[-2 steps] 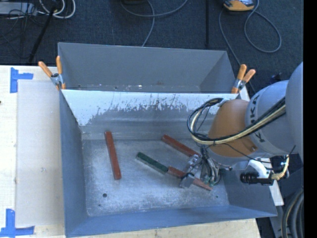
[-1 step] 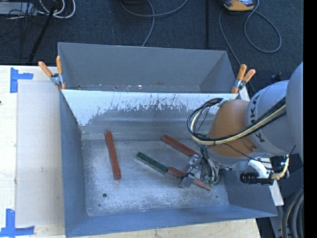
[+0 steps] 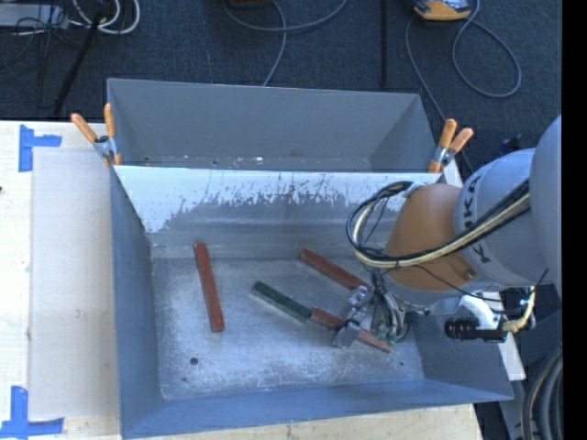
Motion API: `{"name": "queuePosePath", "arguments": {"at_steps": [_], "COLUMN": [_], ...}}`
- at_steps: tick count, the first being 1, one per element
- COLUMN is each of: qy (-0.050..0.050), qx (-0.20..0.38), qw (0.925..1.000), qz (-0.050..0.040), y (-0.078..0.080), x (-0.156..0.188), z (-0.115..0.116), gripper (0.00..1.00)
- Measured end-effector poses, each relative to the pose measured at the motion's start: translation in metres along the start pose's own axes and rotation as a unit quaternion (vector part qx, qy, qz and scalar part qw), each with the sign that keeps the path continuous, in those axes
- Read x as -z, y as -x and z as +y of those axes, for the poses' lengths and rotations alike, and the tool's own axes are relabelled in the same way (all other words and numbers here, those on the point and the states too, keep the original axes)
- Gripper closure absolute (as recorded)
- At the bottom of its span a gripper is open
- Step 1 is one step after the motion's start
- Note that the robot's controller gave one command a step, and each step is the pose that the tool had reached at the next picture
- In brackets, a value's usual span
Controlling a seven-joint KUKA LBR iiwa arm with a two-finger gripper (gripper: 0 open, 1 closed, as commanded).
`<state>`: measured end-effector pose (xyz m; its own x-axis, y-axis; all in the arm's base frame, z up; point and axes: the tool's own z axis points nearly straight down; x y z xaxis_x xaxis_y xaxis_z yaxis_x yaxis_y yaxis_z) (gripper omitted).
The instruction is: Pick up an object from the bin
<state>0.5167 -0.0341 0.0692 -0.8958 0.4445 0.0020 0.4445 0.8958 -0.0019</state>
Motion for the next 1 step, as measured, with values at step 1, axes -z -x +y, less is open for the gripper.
{"name": "queuePosePath", "arguments": {"at_steps": [1], "qy": [0.000], "qx": [0.000], "qw": [1.0000], "qz": [-0.0001], "y": [0.0000], "x": [0.0000], "z": [0.0000], "gripper": [1.00]}}
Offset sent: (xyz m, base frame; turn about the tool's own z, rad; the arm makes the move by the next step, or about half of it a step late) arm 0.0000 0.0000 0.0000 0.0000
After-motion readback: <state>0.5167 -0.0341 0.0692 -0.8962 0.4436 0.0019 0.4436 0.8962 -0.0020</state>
